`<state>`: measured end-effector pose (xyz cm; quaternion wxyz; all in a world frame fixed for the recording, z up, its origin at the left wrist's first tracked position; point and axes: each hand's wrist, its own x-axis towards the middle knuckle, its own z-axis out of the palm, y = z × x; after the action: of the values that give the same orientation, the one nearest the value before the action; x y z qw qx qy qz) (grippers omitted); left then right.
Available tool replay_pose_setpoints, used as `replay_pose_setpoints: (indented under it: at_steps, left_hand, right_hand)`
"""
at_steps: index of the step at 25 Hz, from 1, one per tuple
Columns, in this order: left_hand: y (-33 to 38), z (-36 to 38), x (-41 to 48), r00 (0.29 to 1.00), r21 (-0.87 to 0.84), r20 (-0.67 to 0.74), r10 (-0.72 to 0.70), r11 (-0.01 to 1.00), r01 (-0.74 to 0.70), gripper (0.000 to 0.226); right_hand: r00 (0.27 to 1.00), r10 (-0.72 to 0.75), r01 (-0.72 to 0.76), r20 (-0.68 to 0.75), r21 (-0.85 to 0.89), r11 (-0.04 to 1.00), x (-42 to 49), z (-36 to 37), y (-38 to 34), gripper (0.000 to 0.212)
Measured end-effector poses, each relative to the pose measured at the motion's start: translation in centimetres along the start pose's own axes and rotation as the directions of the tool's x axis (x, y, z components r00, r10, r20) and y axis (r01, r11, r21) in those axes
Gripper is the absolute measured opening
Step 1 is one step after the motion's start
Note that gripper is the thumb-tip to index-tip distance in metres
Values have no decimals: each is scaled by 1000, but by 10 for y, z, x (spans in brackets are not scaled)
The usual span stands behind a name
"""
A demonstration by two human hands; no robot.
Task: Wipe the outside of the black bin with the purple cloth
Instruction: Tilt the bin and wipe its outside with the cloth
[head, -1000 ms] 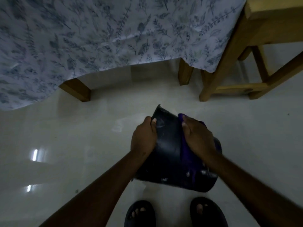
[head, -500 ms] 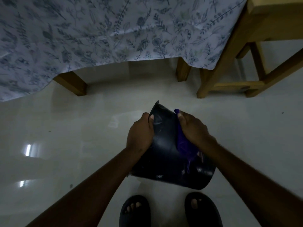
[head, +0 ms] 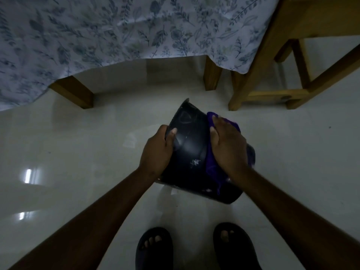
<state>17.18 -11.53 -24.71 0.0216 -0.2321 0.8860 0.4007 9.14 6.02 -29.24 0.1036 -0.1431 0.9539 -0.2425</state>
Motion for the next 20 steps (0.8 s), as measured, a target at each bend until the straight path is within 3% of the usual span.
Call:
replay_pose_setpoints:
  at_steps: [2, 5, 7, 10, 12, 16, 18, 20]
  left_hand:
    - [7, -1, 14, 1000, 30, 14, -19, 999, 18, 31]
    - [11, 3, 15, 999, 22, 23, 39, 999, -39, 30]
    - [15, 6, 16, 999, -18, 28, 44, 999, -43, 29]
    - [21, 6, 20, 1000, 0, 20, 9, 1000, -9, 29]
    - [21, 6, 22, 1000, 11, 27, -10, 1000, 9, 32]
    - [15, 11, 28, 998, 32, 24, -59, 998, 58, 34]
    - [14, 12, 24, 999, 10, 15, -34, 999, 34, 33]
    - [10, 11, 18, 1000, -10, 16, -9, 1000, 9, 31]
  right_hand:
    - [995, -93, 87, -34, -148, 985, -59, 11, -15, 55]
    - [978, -206, 198, -15, -217, 956, -91, 19, -22, 59]
    - [984, -178, 174, -4, -190, 966, -49, 13, -21, 56]
    - [1000, 18, -18, 11, -27, 999, 16, -6, -10, 52]
    - [998, 62, -62, -8, -21, 998, 7, -6, -4, 54]
    - [993, -119, 113, -13, -221, 969, -99, 20, -29, 59]
    - [979, -204, 196, -16, -206, 959, -78, 21, -30, 57]
    - [988, -156, 152, -10, -165, 974, -26, 13, -30, 54]
